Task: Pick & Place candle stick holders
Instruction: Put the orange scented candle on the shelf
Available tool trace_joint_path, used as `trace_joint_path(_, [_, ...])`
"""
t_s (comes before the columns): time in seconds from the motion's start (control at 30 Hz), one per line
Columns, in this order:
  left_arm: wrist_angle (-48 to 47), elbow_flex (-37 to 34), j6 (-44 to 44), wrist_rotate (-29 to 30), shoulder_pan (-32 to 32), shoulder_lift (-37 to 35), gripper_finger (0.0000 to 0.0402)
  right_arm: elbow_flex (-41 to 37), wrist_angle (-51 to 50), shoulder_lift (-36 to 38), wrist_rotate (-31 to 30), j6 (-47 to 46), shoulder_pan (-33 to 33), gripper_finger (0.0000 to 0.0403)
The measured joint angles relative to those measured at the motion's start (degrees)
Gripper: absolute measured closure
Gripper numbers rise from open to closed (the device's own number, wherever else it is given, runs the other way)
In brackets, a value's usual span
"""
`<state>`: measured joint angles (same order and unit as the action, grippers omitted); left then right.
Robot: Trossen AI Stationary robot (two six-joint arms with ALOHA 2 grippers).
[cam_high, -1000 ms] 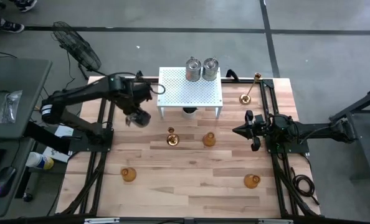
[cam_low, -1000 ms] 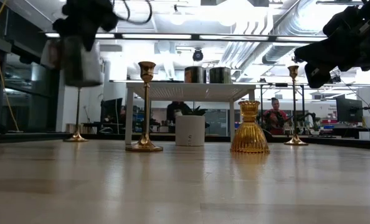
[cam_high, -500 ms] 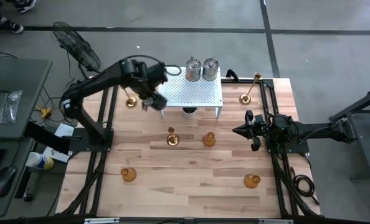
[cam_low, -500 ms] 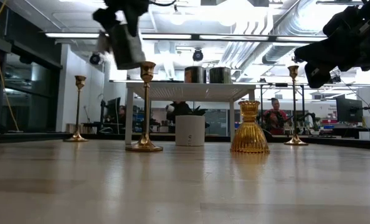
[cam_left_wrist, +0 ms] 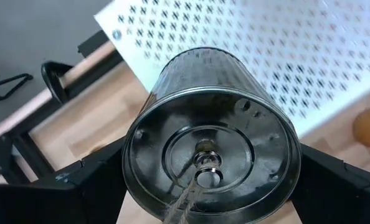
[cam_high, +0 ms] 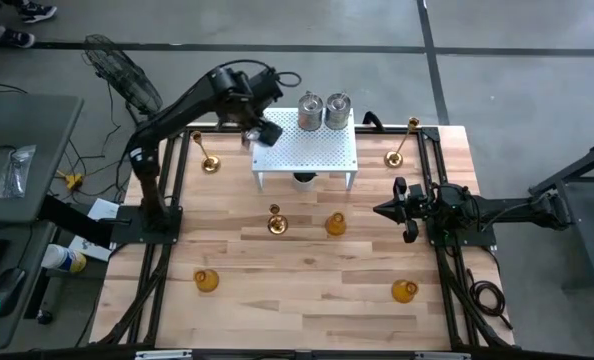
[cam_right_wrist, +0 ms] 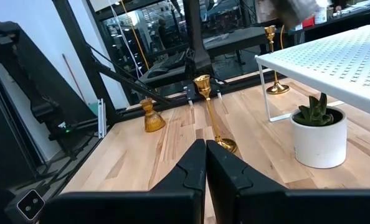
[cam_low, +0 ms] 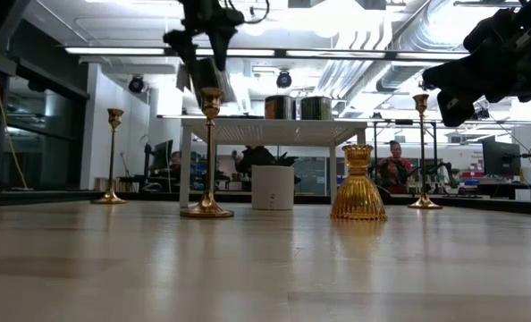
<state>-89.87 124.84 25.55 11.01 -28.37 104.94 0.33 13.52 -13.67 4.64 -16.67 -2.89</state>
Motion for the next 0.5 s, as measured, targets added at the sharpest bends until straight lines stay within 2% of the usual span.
trace_joint_path(0.3, [0.64,8.7,-10.04,-1.4,-4.93,7.55,0.0052,0.01,-0.01,0.0,0.0,0.01,0.01,0.0399])
trace_joint_path(0.5, [2.1,10.16,-16.88,-1.22,-6.62,9.78,0.0052,0.01,-0.01,-0.02,0.0,0.01,-0.01,0.0399])
